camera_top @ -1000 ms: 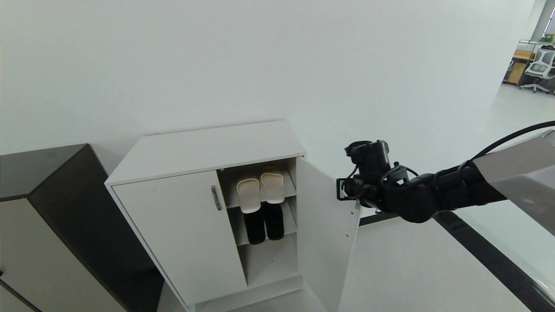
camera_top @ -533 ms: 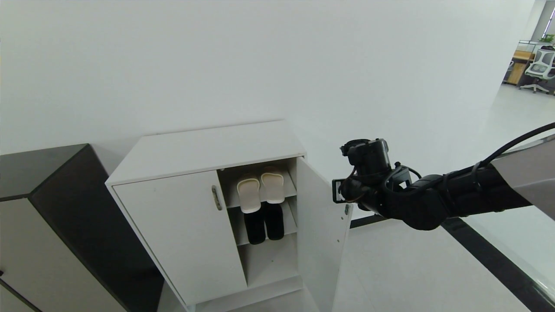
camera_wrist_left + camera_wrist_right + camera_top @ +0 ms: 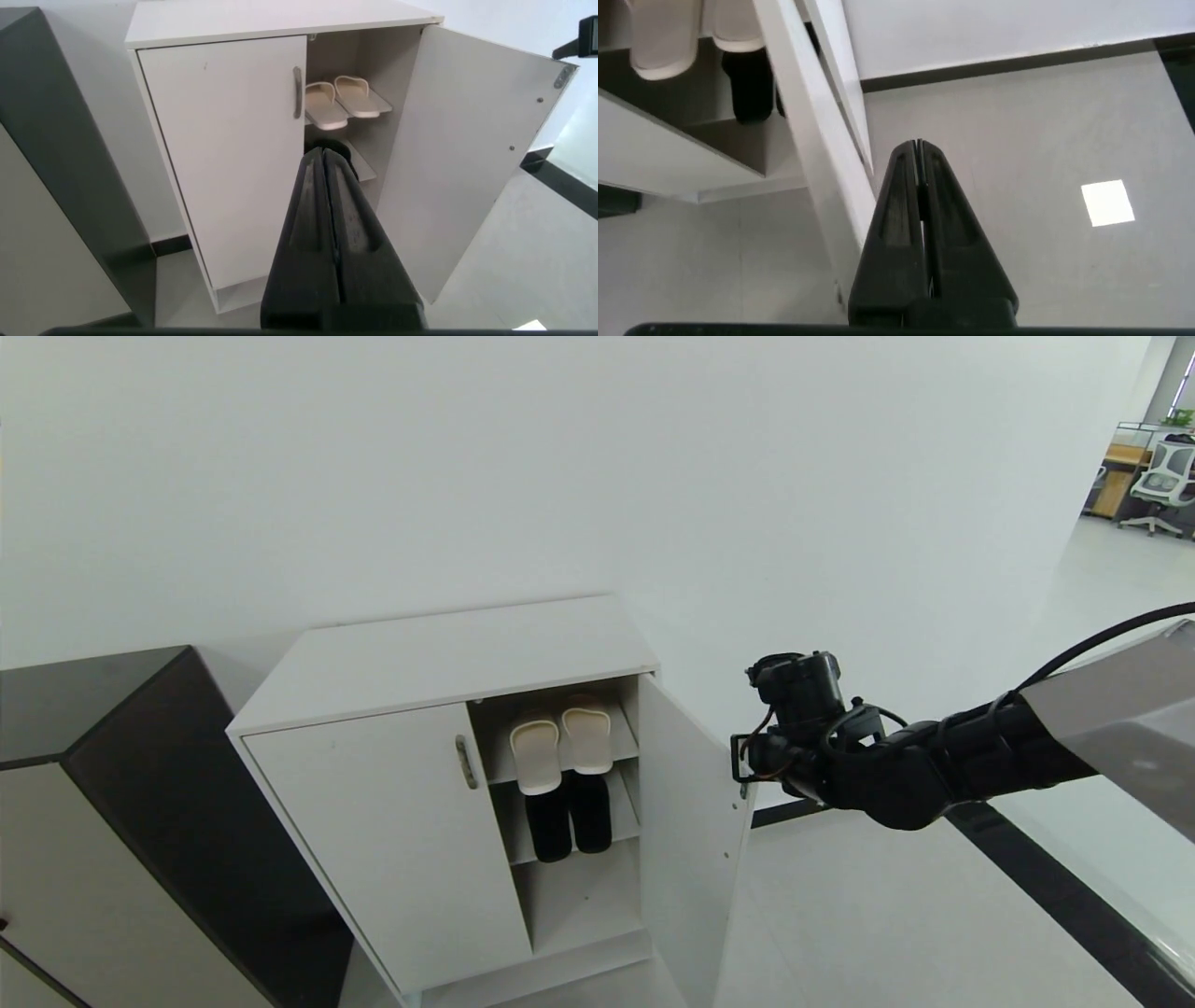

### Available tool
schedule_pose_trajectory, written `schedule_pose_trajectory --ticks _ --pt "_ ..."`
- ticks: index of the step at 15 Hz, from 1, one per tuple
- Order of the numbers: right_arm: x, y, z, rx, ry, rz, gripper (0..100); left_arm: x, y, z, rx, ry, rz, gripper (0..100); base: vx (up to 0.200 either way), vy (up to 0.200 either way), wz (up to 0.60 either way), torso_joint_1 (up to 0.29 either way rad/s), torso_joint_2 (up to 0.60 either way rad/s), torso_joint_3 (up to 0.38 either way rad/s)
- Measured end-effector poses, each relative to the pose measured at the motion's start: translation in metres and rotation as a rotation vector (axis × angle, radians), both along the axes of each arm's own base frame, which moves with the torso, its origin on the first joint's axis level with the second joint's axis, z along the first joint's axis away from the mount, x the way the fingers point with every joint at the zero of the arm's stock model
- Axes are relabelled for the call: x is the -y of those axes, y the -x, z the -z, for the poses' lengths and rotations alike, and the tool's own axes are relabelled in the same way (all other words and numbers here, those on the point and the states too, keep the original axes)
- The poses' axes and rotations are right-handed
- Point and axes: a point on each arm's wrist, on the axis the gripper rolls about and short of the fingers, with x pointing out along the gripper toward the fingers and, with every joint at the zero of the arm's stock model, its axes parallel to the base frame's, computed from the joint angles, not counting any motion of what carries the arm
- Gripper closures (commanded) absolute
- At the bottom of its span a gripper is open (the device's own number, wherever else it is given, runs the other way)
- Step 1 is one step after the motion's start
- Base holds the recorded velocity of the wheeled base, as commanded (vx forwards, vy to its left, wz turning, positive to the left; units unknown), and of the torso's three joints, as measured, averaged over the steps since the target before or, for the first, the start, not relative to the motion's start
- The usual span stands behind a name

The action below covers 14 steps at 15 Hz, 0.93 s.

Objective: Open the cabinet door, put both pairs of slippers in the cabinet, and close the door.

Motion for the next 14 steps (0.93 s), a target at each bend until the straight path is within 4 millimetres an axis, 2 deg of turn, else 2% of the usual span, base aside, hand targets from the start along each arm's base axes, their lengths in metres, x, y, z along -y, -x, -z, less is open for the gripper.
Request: schedule_pose_trajectory --ticks 5,14 --pt "-0.013 0.011 0.005 -0.017 0.011 -0.041 100 0.000 0.000 0.000 0.000 0.000 0.000 100 0.000 0.000 0.00 0.000 0.00 0.000" --pt "-0.055 0.080 -0.004 -0.030 -0.040 -0.251 100 0.000 0.000 0.000 0.000 0.001 0.000 100 0.000 0.000 0.00 0.000 0.00 0.000"
